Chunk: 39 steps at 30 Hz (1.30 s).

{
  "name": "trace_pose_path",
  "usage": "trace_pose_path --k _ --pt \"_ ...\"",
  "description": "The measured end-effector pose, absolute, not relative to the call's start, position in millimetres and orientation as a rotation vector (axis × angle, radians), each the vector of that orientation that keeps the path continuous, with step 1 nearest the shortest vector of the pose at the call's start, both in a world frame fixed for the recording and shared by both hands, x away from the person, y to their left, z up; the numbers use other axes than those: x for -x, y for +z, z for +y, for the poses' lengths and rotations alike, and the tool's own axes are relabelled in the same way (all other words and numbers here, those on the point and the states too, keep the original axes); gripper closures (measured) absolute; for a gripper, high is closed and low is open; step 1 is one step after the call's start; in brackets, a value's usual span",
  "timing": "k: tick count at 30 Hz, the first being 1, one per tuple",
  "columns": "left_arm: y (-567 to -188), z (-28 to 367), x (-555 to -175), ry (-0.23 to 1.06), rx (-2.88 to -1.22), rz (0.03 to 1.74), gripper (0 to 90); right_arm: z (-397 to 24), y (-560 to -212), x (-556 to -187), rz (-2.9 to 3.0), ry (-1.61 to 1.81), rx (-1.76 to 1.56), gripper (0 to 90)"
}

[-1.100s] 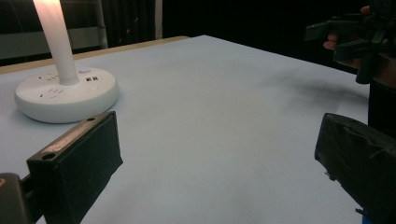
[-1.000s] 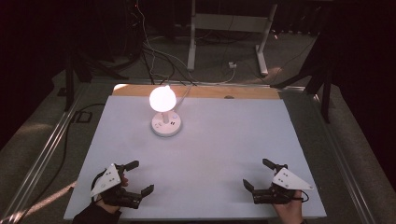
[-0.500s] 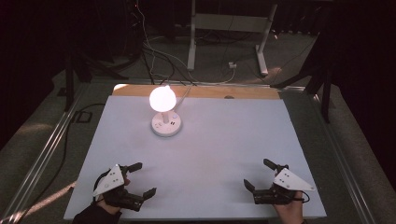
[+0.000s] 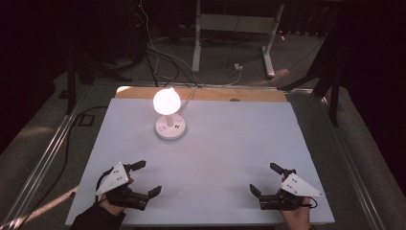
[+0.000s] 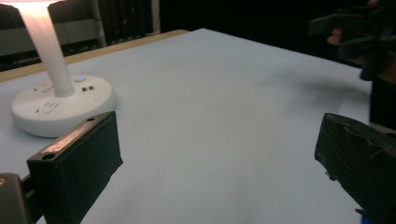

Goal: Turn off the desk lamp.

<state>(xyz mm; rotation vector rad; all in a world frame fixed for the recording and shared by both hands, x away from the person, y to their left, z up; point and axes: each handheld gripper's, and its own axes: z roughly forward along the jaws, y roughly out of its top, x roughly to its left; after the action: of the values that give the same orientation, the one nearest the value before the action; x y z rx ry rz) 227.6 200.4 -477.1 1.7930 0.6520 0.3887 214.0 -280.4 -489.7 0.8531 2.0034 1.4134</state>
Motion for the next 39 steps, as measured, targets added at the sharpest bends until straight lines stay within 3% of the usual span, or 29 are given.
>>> trace_pose_path --k 39 --pt "-449.3 176.1 -287.6 0.450 -1.751 0.752 1.2 -279.9 -489.4 -213.1 2.013 1.419 -0.843 0.0"
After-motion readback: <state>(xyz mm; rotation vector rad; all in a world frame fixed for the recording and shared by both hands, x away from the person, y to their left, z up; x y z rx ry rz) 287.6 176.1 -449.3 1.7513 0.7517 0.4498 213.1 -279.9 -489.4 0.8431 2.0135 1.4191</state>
